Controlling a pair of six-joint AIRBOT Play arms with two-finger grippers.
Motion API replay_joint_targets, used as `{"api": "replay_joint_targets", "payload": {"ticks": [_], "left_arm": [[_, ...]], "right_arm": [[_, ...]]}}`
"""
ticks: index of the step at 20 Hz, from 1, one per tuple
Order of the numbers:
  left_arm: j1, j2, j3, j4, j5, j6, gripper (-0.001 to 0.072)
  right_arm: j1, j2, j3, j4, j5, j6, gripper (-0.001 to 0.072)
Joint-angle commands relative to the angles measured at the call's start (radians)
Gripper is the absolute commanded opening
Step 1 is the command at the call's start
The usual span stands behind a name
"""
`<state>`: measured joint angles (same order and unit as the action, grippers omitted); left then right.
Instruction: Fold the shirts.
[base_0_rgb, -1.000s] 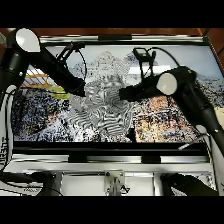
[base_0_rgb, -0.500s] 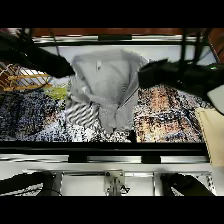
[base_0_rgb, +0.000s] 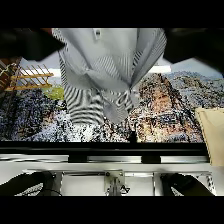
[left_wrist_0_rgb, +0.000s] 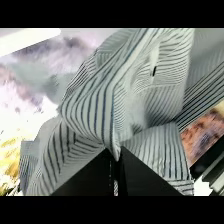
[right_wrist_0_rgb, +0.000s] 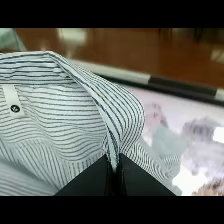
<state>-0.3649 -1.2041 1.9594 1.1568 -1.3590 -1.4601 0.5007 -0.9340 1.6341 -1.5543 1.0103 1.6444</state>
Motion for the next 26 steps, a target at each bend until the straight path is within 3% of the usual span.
{"api": "replay_joint_targets", "payload": {"ticks": [1,3,5,11,14,17,19,20,22,26], "left_arm": [[0.011,-0.035,-0.197,0.201,-0.115,-0.022,0.0061],[0.011,-0.108,-0.329,0.216,-0.116,-0.023,0.0062],[0.011,-0.185,-0.407,0.211,-0.108,-0.058,0.0061],[0.031,-0.282,-0.422,0.216,-0.092,-0.06,0.0084],[0.065,-0.269,-0.415,0.212,-0.117,-0.06,0.0421],[0.11,-0.246,-0.367,0.208,-0.167,-0.058,0.0436],[0.155,-0.209,-0.307,0.193,-0.167,-0.052,0.0561],[0.185,-0.19,-0.269,0.194,-0.168,-0.052,0.0564],[0.275,-0.146,-0.193,0.198,-0.172,-0.052,0.0648],[0.586,-0.113,-0.157,0.235,-0.211,-0.09,0.0649]], "right_arm": [[0.024,-0.065,-0.088,0.066,0.29,0.143,0.0078],[0.09,-0.114,-0.218,0.06,0.264,0.208,0.0078],[0.159,-0.178,-0.305,0.032,0.185,0.198,0.0078],[0.18,-0.37,-0.316,-0.1,0.1,0.176,0.0078],[0.18,-0.375,-0.314,-0.096,0.046,0.184,0.0079],[0.18,-0.375,-0.295,-0.094,0.035,0.2,0.0078],[0.18,-0.375,-0.288,-0.083,0.035,0.217,0.0079],[0.18,-0.375,-0.288,-0.064,0.035,0.218,0.0079],[0.18,-0.375,-0.288,-0.034,0.035,0.218,0.0079],[0.181,-0.375,-0.288,-0.005,0.035,0.218,0.0079]]}}
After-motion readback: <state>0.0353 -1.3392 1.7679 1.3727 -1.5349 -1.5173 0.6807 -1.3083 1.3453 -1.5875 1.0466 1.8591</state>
